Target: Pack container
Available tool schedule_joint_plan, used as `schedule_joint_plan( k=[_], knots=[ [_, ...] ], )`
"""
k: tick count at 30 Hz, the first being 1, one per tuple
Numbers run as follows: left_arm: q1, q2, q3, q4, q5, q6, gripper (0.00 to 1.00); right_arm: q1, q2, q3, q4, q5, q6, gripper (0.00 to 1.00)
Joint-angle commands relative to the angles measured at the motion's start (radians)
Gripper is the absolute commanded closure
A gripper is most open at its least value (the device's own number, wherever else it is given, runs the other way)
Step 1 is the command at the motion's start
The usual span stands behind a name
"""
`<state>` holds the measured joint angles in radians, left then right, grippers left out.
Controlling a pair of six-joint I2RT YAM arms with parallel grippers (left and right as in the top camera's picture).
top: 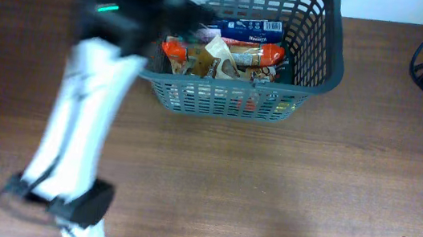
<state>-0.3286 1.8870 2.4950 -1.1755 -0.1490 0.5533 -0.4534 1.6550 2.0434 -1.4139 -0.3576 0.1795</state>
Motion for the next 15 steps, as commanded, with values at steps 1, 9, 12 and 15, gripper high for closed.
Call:
schedule_joint_plan(
  k=[1,9,12,15],
  knots=[
    [0.103,-0.086,0.016,-0.003,0.000,-0.115,0.01,-0.005,-0.009,-0.003,0.000,-0.005,-0.002,0.01],
    [0.465,-0.092,-0.042,0.032,0.007,-0.430,0.01,-0.005,-0.009,-0.003,0.000,-0.005,-0.002,0.01],
    [0.515,-0.077,-0.083,0.039,0.006,-0.430,0.01,-0.005,-0.009,-0.003,0.000,-0.005,-0.002,0.01],
    [0.538,-0.066,-0.127,0.038,0.006,-0.429,0.01,-0.005,-0.009,-0.003,0.000,-0.005,-0.002,0.01]
  ],
)
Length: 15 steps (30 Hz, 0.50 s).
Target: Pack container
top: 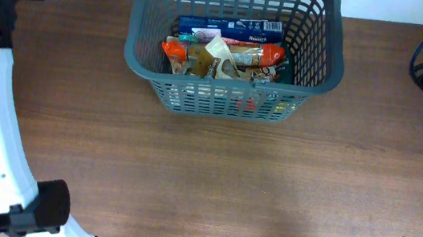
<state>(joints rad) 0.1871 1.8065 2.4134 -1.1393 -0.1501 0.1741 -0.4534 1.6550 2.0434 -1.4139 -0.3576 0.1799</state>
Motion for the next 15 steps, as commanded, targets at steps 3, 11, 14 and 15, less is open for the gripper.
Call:
schedule_joint_plan(
  k=[3,11,14,15],
  knots=[
    [0.025,0.019,-0.090,-0.002,0.007,-0.050,0.01,-0.005,-0.009,-0.003,0.000,-0.005,-0.003,0.01],
    [0.025,0.019,-0.153,-0.006,0.007,-0.050,0.01,0.043,-0.009,-0.003,0.000,0.002,-0.003,0.01],
    [0.025,0.019,-0.153,-0.006,0.007,-0.050,0.01,0.113,-0.034,-0.003,0.000,0.002,-0.003,0.01],
    [0.025,0.019,-0.153,-0.006,0.007,-0.050,0.01,0.139,-0.042,-0.003,0.000,0.002,-0.003,0.01]
  ],
)
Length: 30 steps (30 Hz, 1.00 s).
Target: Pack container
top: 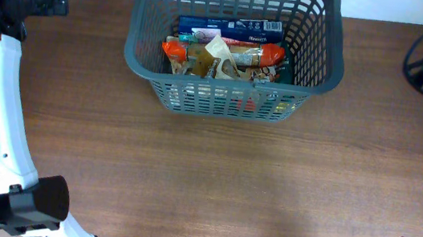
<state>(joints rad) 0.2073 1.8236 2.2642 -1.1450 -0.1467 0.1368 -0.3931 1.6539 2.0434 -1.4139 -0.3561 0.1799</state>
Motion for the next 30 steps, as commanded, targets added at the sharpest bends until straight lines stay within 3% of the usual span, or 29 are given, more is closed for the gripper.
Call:
schedule_joint_plan(
  k=[1,8,11,14,17,23,26,30],
  knots=[
    [0.005,0.002,-0.004,0.000,0.004,-0.013,0.01,0.106,-0.050,-0.003,0.000,0.001,-0.003,0.01],
    [0.005,0.002,-0.004,0.000,0.004,-0.013,0.01,0.290,-0.176,-0.003,-0.002,0.026,-0.043,0.01],
    [0.005,0.002,-0.004,0.000,0.004,-0.013,0.01,0.301,-0.257,-0.014,0.035,0.199,-0.151,0.01],
    [0.005,0.002,-0.004,0.000,0.004,-0.013,0.01,0.300,-0.369,-0.094,0.166,0.406,-0.158,0.01],
    [0.005,0.002,-0.004,0.000,0.003,-0.013,0.01,0.300,-0.545,-0.298,0.433,0.577,-0.158,0.01],
    [0.005,0.002,-0.004,0.000,0.004,-0.013,0.01,0.301,-0.962,-0.812,0.969,0.623,-0.158,0.01],
    [0.005,0.002,-0.004,0.000,0.004,-0.013,0.01,0.301,-1.143,-1.022,1.062,0.623,-0.157,0.01],
    [0.005,0.002,-0.004,0.000,0.004,-0.013,0.01,0.301,-1.325,-1.247,1.016,0.574,-0.112,0.01]
  ],
)
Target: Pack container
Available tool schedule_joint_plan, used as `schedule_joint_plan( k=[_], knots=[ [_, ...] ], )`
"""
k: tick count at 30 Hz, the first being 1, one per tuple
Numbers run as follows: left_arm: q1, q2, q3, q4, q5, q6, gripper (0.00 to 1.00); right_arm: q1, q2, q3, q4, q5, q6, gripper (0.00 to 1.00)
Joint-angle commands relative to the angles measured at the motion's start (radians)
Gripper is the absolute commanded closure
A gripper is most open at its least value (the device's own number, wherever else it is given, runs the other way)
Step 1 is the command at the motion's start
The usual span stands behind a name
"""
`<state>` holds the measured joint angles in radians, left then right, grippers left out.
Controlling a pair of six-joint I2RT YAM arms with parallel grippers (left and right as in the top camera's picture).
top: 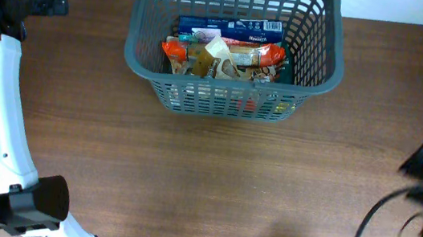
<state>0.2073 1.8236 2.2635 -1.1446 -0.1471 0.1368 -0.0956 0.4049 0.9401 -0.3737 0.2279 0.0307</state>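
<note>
The grey-blue slotted basket (315, 62) stands at the back middle of the wooden table. Inside lie several snack packs: a blue packet (235, 28) at the back, an orange-red packet (256, 53), a beige wrapper (218, 54) and a small red pack (174, 50). My left gripper sits at the far left, level with the basket and well apart from it; how its fingers stand does not show. My right gripper is a dark blurred shape at the right edge, nearer the front than the basket, and its state is unreadable.
The white left arm runs down the left edge to its black base (35, 202). Black cables (381, 220) loop at the front right by the right arm. Brown tabletop (211, 183) spreads in front of the basket.
The right arm has left the back right corner and now shows blurred lower down at the right edge. The left arm and the basket's contents have not changed.
At first the left arm was a blur across the basket's left side. Half a second later it stood at the far left, off the basket, and it stayed there. The right arm rested at the back right, then shifted toward the front.
</note>
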Motion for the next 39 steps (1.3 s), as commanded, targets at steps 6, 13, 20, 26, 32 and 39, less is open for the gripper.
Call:
schedule_joint_plan(
  k=[6,13,20,26,32,39],
  knots=[
    [0.005,0.002,-0.003,0.000,0.004,-0.013,0.01,0.004,-0.297,-0.478,-0.035,-0.172,0.144,0.01],
    [0.005,0.002,-0.003,-0.001,0.004,-0.013,0.01,0.005,-0.397,-0.628,-0.087,-0.194,0.143,0.01],
    [0.005,0.002,-0.003,0.000,0.004,-0.013,0.01,0.005,-0.401,-0.735,-0.095,-0.194,0.143,0.01],
    [0.005,0.002,-0.003,-0.001,0.004,-0.013,0.01,0.005,-0.400,-0.811,-0.068,-0.193,0.143,0.01],
    [0.005,0.002,-0.003,0.000,0.004,-0.013,0.01,0.005,-0.400,-0.814,-0.063,-0.191,0.143,0.01],
    [0.005,0.002,-0.003,0.000,0.004,-0.013,0.01,0.005,-0.400,-0.814,-0.063,-0.191,0.143,0.01]
  ],
)
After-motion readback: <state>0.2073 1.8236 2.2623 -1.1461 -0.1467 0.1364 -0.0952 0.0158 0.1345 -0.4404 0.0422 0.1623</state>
